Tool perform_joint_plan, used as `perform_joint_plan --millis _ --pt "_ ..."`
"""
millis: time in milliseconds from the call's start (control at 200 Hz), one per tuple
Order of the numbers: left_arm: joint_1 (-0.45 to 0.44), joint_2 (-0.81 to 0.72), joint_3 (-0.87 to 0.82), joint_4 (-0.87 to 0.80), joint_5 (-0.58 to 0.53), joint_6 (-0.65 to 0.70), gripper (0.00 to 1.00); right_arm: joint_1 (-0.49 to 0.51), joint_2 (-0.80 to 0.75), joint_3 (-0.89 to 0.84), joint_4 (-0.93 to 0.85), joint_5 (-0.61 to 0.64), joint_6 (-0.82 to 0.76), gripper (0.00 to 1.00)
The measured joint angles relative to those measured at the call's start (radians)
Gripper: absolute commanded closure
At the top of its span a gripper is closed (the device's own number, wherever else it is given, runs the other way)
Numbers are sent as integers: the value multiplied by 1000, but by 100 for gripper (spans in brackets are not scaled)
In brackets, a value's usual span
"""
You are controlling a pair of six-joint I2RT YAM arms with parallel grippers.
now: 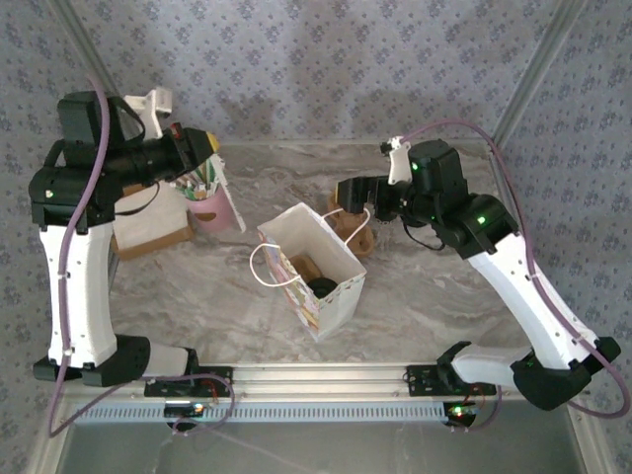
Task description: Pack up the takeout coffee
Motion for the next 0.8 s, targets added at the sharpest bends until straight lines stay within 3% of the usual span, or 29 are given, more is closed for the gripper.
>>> perform_joint_plan --millis 325,799 --pt "-159 14 37 9 -39 -15 93 0 -35 -27 0 7 16 0" --pt "-252 121 217 2 -87 -19 93 -3 -58 -48 0 8 23 0"
